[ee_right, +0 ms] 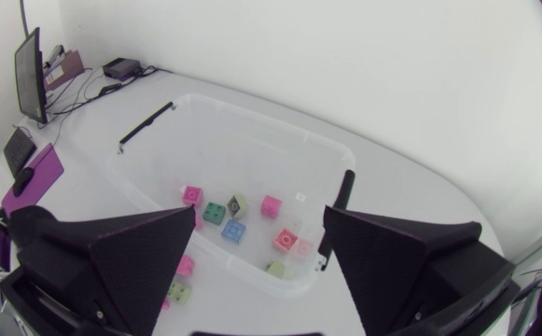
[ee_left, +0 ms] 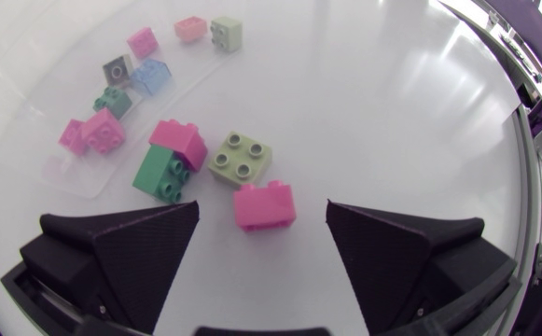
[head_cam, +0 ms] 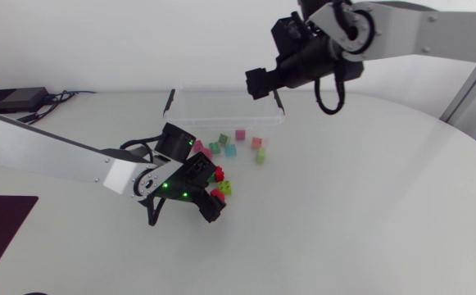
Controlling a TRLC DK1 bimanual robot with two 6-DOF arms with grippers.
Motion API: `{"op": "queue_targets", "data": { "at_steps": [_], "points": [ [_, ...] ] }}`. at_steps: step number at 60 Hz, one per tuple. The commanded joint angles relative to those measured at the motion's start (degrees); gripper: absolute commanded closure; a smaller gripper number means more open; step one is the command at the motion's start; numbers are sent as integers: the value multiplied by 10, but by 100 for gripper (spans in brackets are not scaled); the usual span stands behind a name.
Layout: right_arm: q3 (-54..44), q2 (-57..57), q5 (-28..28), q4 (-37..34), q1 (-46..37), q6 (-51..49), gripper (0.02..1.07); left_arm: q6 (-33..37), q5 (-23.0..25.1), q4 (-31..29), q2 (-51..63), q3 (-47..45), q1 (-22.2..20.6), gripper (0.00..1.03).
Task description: Pick up the duplo bricks and place them in the container
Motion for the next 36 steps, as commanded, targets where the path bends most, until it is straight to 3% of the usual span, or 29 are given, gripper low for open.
{"op": "queue_targets", "data": {
  "at_steps": [1, 8, 12, 17, 22, 36],
  "points": [
    [-68, -63, -6, 12, -13, -7, 7, 5, 6, 2, 22, 20, -4, 11],
    [-135, -129, -17, 23, -23, -6, 7, 3, 6, 2, 31, 28, -4, 16],
    [-193, -176, -22, 33, -31, -6, 7, 2, 6, 1, 39, 32, -4, 25],
    [-255, -223, -25, 45, -42, -6, 7, 2, 6, 1, 44, 35, -7, 44],
    [-303, -262, -30, 56, -54, -6, 7, -4, 6, -2, 47, 39, -6, 82],
    [-437, -332, -57, 120, -102, -13, 7, 7, 5, -56, -8, 25, 0, 83]
  ]
}}
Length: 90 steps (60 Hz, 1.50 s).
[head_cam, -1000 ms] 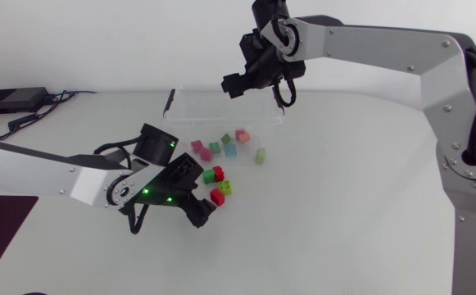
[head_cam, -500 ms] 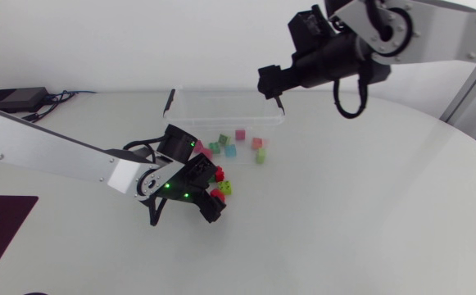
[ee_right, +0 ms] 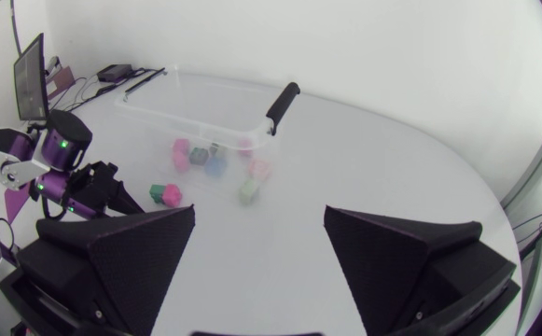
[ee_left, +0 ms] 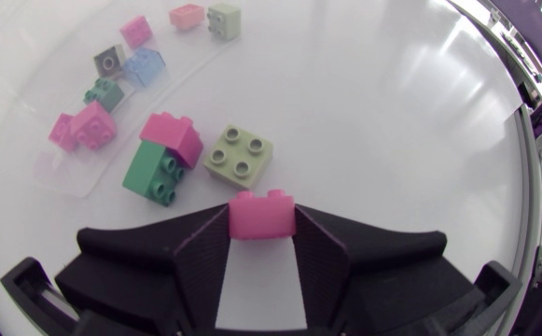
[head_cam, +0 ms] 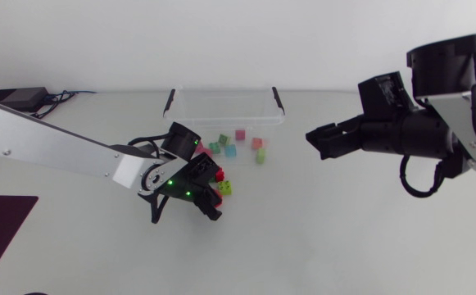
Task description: Pick up the duplo bricks and place them in the container
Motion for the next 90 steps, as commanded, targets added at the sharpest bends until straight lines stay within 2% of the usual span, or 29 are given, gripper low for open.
{"op": "queue_targets", "data": {
  "at_steps": [1, 16, 19, 23, 26, 32, 37, 50, 57, 69, 79, 90],
  "points": [
    [-57, -20, -10, 25, -12, -19, 7, 8, 5, -25, -41, -6, 3, 83],
    [-145, -21, -20, 81, 16, -37, 7, 8, 13, -65, -173, -6, 42, 83],
    [-158, -14, -48, 99, 27, -58, 7, 7, 17, -65, -192, -5, 46, 83],
    [-159, 28, -115, 116, 28, -103, 7, 3, 25, -64, -221, -2, 56, 83],
    [-147, 77, -130, 109, 31, -149, 7, -3, 27, -61, -239, 7, 64, 83],
    [-132, 151, -122, 129, 56, -233, 7, -21, 28, -25, -253, 12, 75, 82],
    [-95, 220, -127, 132, 62, -286, 7, -41, 28, 31, -254, 13, 82, 82],
    [-46, 296, -151, 156, 93, -362, 7, -70, 21, 147, -200, 46, 100, 81],
    [-17, 350, -203, 178, 103, -379, 7, -84, 2, 207, -148, 69, 118, 81],
    [44, 423, -260, 193, 91, -393, 8, -112, -20, 267, -93, 90, 139, 81],
    [89, 463, -275, 199, 83, -395, 10, -112, -40, 295, -41, 117, 137, 81],
    [113, 477, -279, 184, 90, -395, 10, -127, -70, 288, 26, 186, 138, 80]
  ]
}}
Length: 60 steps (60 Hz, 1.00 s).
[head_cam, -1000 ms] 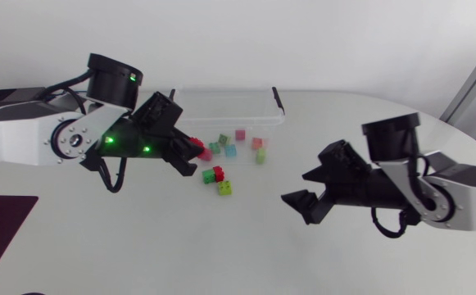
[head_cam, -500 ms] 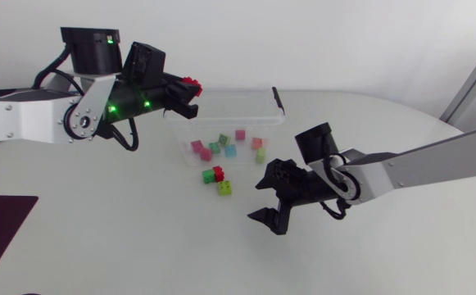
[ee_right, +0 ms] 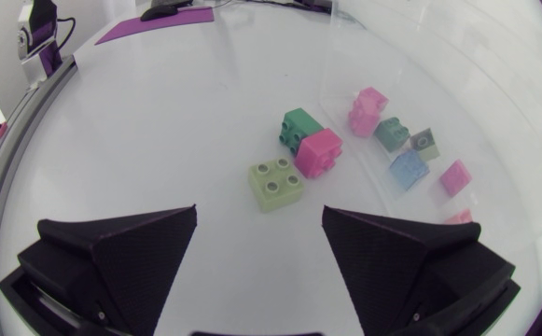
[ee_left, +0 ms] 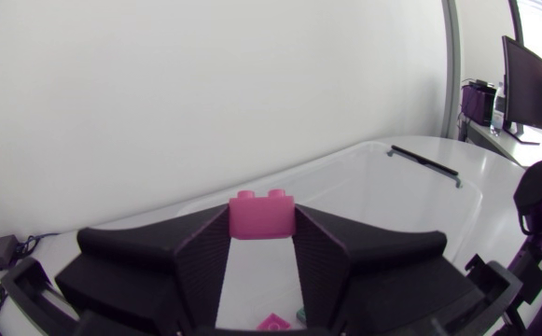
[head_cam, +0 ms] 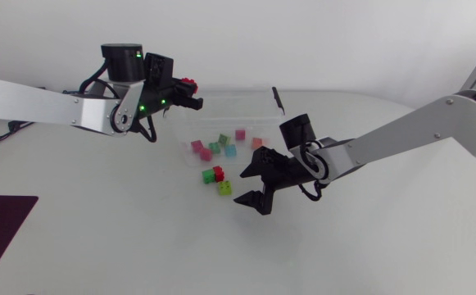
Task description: Pick up the duplo bricks and place them in the container
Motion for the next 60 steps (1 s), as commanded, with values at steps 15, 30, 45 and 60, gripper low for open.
{"op": "queue_targets", "data": {
  "at_steps": [15, 30, 45, 60],
  "points": [
    [82, 54, -24, -82, 11, -46, 10, -35, -37, -52, 107, 133, 1, 60],
    [158, 85, -34, -194, 15, -77, 13, -35, -51, -97, 114, 150, -4, 11],
    [232, 114, -19, -294, 22, -106, 14, -41, -51, -103, 56, 99, 2, 5],
    [282, 133, 33, -361, 45, -112, 21, -48, -45, -100, -24, 24, 23, 5]
  ]
}}
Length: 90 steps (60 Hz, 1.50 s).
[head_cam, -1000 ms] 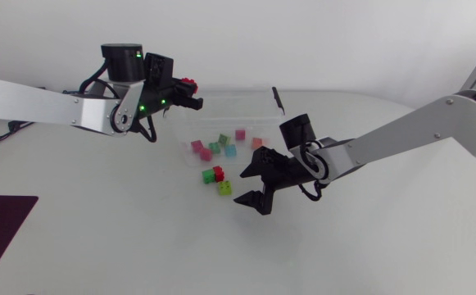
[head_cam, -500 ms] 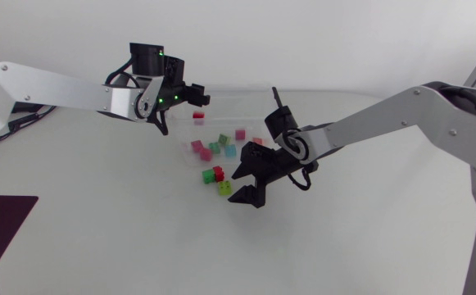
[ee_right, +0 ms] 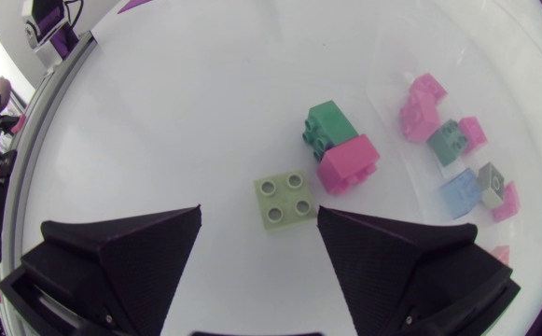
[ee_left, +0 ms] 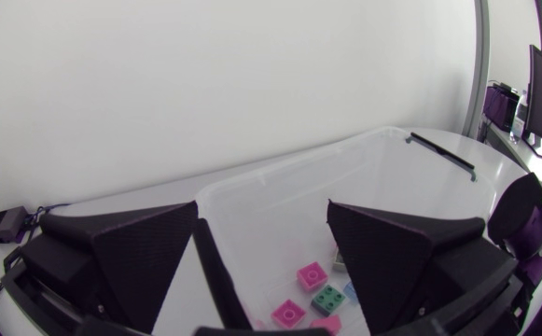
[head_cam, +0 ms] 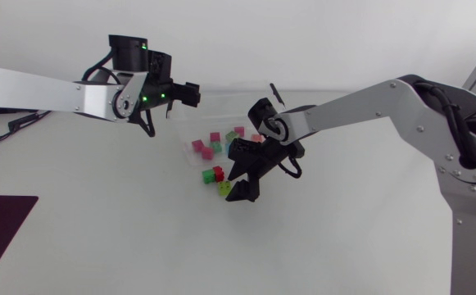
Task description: Pick up the duplo bricks and place them in the container
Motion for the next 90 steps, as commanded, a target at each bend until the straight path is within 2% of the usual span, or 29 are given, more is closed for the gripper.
{"op": "queue_targets", "data": {
  "at_steps": [1, 19, 33, 40, 50, 64, 78, 80, 83, 90],
  "points": [
    [16, 18, 12, -13, 10, -14, 21, -18, 3, 4, -36, -33, 14, 5],
    [16, 17, 63, -10, 30, 0, 25, -16, 11, 15, -97, -97, 30, 5],
    [31, 26, 96, -3, 53, 32, 44, -11, 14, 14, -142, -135, 30, 5],
    [30, 27, 113, 5, 62, 43, 49, 7, 15, 13, -173, -172, 30, 6],
    [45, 35, 124, 0, 72, 58, 61, 40, 73, -11, -232, -231, 55, 6],
    [34, 30, 146, 11, 80, 66, 62, 98, 156, -33, -283, -306, 124, 6],
    [47, 35, 168, 0, 91, 66, 65, 111, 176, -33, -295, -333, 145, 5],
    [54, 35, 169, -9, 94, 66, 68, 114, 179, -33, -297, -336, 147, 6],
    [63, 30, 169, -27, 99, 67, 102, 115, 182, -32, -299, -341, 150, 6],
    [51, 9, 183, -32, 100, 70, 101, 116, 182, -29, -305, -350, 150, 6]
  ]
}}
